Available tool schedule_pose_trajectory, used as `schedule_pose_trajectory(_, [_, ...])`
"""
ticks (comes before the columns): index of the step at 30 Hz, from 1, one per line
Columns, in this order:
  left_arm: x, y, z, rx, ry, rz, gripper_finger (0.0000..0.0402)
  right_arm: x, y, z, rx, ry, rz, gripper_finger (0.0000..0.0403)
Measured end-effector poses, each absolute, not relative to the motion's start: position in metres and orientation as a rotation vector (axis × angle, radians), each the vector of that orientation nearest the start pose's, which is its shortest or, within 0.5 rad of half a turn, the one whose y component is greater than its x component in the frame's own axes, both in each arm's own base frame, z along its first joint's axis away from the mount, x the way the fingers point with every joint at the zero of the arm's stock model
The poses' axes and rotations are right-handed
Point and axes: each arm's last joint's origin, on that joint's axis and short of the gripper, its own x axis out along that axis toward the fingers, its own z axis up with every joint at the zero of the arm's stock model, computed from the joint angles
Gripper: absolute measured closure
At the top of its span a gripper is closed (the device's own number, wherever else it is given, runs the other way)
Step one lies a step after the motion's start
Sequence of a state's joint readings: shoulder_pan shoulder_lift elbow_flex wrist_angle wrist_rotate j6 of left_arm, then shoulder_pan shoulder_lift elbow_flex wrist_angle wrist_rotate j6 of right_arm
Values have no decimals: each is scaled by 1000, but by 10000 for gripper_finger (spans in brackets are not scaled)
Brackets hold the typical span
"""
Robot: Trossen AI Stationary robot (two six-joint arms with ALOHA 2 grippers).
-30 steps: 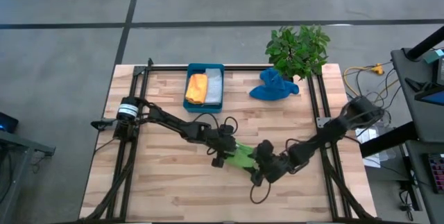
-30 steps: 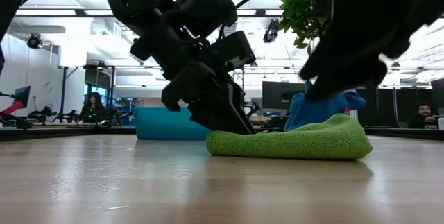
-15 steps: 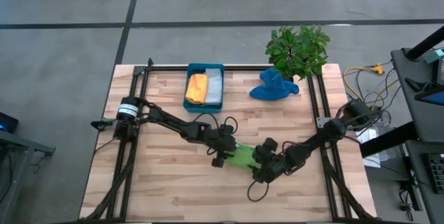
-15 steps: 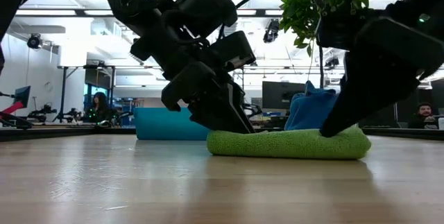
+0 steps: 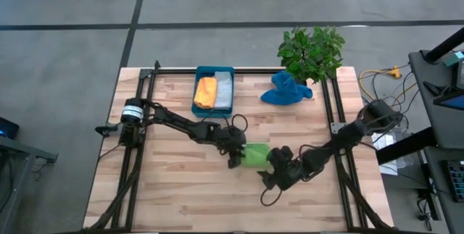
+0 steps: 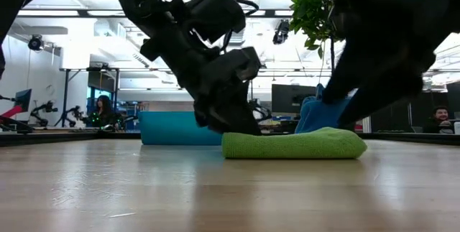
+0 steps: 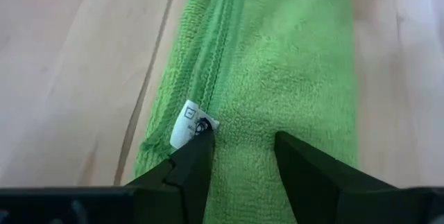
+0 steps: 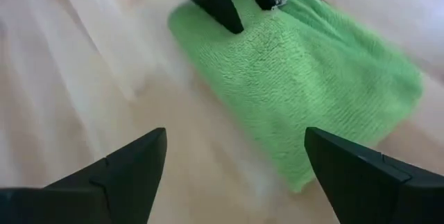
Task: Fold microfiber towels
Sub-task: Fold the green microfiber cloth, then put the green microfiber cloth into the blue bin
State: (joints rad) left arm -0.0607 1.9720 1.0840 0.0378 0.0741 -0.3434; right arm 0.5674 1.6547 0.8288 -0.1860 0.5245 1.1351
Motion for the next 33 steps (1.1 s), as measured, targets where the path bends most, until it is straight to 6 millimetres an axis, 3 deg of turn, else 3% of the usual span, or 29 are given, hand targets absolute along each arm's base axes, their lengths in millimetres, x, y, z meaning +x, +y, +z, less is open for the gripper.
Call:
schedule_pose_trajectory(11, [384,-38,124,-733,889,141,253,255,163,154,1282,576,-668,67])
schedule_pose_trajectory(16, [378,-44,144,-731,870,116,261,253,172,157,1182,602,-566,67])
schedule_pose_trajectory(23, [372,-42,190,-578,714,72,294,258,187,168,924,584,-290,67])
schedule_pose_trajectory(30, [372,-43,185,-268,722,-24,336,264,192,179,685,573,-154,67])
schedule_pose_trajectory(33, [369,-43,178,-190,783,-17,358,268,195,186,844,558,-181,67])
